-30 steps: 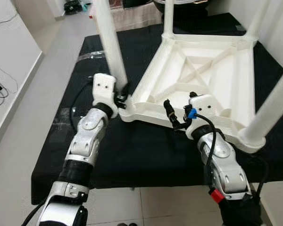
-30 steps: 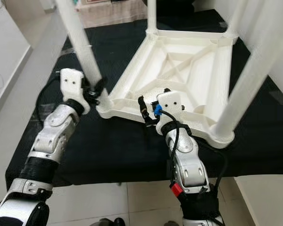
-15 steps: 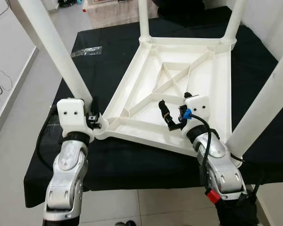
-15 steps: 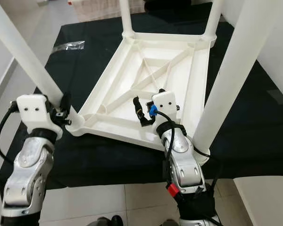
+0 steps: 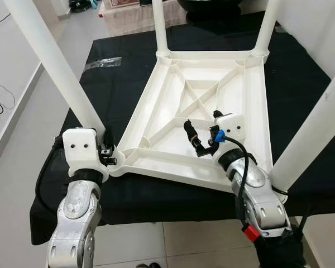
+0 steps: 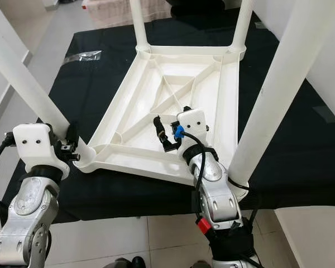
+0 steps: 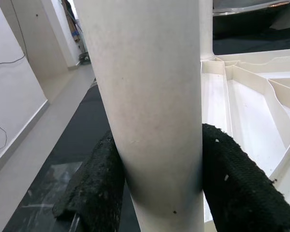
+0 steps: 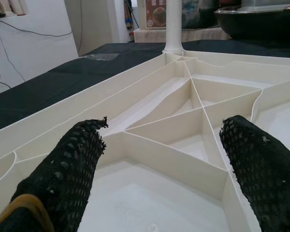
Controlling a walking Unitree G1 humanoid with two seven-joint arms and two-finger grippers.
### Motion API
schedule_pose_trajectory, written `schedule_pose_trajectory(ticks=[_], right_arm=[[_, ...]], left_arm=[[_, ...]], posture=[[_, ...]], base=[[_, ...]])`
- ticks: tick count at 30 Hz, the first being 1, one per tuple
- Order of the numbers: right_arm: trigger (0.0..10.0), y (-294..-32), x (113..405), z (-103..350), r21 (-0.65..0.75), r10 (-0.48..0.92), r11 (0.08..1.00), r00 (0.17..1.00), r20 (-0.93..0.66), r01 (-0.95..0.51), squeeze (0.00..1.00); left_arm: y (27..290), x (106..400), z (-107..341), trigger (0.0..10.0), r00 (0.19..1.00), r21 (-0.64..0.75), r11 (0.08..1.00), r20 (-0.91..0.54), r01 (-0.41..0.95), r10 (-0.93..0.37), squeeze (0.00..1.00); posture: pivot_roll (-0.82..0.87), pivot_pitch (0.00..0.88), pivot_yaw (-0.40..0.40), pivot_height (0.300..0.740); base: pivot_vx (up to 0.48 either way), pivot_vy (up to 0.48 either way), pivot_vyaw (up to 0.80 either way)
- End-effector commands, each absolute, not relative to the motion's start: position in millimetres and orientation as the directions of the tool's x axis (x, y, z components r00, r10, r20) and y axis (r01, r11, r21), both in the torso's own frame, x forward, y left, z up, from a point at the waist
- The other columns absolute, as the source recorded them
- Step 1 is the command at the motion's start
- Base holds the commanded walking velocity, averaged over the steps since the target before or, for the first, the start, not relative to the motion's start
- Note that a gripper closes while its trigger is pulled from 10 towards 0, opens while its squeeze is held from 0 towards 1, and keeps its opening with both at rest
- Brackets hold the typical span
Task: Building children table
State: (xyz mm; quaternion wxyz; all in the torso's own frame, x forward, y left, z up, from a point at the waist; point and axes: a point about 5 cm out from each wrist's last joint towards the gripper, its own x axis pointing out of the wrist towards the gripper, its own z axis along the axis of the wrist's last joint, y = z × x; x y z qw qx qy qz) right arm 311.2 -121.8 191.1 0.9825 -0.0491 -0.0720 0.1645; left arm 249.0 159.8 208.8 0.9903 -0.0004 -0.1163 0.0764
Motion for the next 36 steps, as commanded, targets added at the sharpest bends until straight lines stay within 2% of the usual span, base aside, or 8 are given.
schedule_pose_trajectory(ticks=[1,5,20,25,27,28,30,36], right_arm=[[10.0,-113.9,308.7,190.1,-0.115,0.37,0.927,0.92,0.127,-0.357,0.0],[10.0,-112.2,308.2,190.1,-0.111,0.382,0.923,0.915,0.128,-0.369,0.0],[10.0,-109.2,307.8,190.4,-0.108,0.404,0.914,0.906,0.13,-0.392,0.0],[10.0,-106.3,307.7,190.1,-0.108,0.417,0.908,0.9,0.128,-0.405,0.0],[10.0,-103.1,307.9,190.7,-0.108,0.433,0.9,0.892,0.131,-0.422,0.0],[10.0,-103.1,307.9,190.7,-0.108,0.433,0.9,0.892,0.131,-0.422,0.0],[10.0,-101.0,307.2,191.7,-0.108,0.447,0.894,0.884,0.134,-0.436,0.0],[10.0,-96.7,302.4,194.4,-0.097,0.496,0.868,0.855,0.151,-0.487,0.0]], left_arm=[[189.9,241.1,205.1,0.0,0.935,0.049,0.952,0.209,-0.301,0.285,0.0],[228.0,239.6,207.4,0.0,0.886,0.082,0.898,0.222,-0.433,0.407,0.0],[272.5,226.2,207.8,0.0,0.807,0.131,0.805,0.228,-0.579,0.544,0.0],[266.1,225.8,204.1,0.0,0.822,0.12,0.821,0.21,-0.558,0.529,0.0],[245.7,228.7,196.0,0.0,0.858,0.092,0.86,0.174,-0.502,0.483,0.0],[245.7,228.7,196.0,0.0,0.858,0.092,0.86,0.174,-0.502,0.483,0.0],[228.5,230.7,190.1,0.0,0.886,0.066,0.889,0.146,-0.453,0.44,0.0],[210.5,232.1,185.4,0.0,0.912,0.018,0.916,0.106,-0.401,0.397,0.0]], posture=[[-0.02,0.188,0.121,0.74],[-0.02,0.188,0.121,0.74],[0.0,0.191,0.114,0.74],[0.0,0.192,0.112,0.74],[0.0,0.192,0.112,0.74],[0.0,0.192,0.112,0.74],[-0.01,0.193,0.113,0.74],[-0.01,0.195,0.115,0.74]], base=[[0.0,0.0,0.0],[0.0,0.0,0.0],[0.0,0.0,0.0],[0.0,0.0,0.0],[0.0,0.0,0.0],[0.0,0.0,0.0],[0.0,0.0,0.0],[0.0,0.0,0.0]])
